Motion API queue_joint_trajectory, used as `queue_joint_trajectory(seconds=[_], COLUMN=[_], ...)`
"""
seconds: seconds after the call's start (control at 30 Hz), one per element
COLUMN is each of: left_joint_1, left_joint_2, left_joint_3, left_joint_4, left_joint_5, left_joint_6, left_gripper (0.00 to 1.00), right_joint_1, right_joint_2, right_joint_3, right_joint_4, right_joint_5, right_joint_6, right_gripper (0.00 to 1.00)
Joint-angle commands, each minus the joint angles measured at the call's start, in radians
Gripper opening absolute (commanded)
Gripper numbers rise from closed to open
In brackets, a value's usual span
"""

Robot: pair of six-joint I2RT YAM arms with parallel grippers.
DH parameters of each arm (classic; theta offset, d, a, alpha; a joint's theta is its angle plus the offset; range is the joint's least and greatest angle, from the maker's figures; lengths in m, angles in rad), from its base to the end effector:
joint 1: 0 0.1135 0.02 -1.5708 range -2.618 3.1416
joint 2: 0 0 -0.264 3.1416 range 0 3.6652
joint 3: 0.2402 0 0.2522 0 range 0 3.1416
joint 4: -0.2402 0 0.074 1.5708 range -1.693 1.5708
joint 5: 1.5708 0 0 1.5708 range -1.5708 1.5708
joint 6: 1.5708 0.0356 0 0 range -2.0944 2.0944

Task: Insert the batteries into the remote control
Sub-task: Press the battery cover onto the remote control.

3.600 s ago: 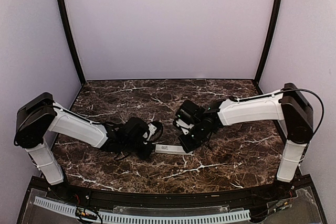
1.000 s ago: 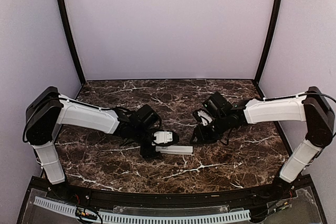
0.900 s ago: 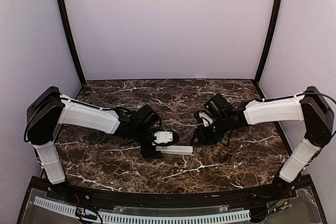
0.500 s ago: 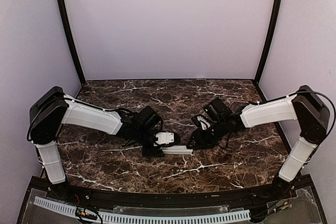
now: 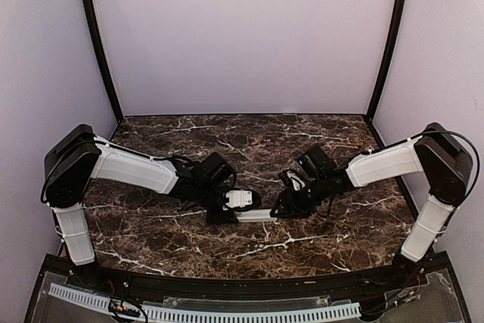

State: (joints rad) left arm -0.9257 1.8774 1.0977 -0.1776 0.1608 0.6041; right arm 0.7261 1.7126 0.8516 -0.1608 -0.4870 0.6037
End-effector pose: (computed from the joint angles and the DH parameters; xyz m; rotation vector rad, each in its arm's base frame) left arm 0.2233 -0.3062 0.1464 1.8068 1.7887 -0.3311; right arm 0.2263 0.2233 0.1382 -0.3695 2.8038 1.0417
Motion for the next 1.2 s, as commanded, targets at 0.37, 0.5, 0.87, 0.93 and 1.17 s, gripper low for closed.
queue_joint_trajectory(seconds=[0.37,0.5,0.87,0.93,1.17], left_joint_1=[-0.009,-0.008,-0.01,-0.009,-0.013], left_joint_2=[-0.064,-0.111,-0.126,-0.131,-0.136], left_joint_3=[-0.025,-0.054,-0.06,-0.062,-0.063], left_joint_4=[0.004,0.033,0.04,0.046,0.056], left_joint_5=[-0.01,0.019,0.053,0.057,0.076], left_joint_6=[0.001,0.011,0.008,0.008,0.001], left_gripper=[0.0,0.0,0.0,0.0,0.0], right_joint_1=[-0.091,-0.105,-0.118,-0.117,-0.117], right_joint_2=[0.005,0.07,0.137,0.15,0.182], right_joint_3=[-0.149,-0.18,-0.221,-0.229,-0.246], right_joint_4=[0.298,0.434,0.624,0.669,0.77], right_joint_5=[-0.221,-0.331,-0.423,-0.442,-0.474], right_joint_6=[0.026,0.061,0.14,0.162,0.218], right_gripper=[0.63,0.65,0.59,0.54,0.4])
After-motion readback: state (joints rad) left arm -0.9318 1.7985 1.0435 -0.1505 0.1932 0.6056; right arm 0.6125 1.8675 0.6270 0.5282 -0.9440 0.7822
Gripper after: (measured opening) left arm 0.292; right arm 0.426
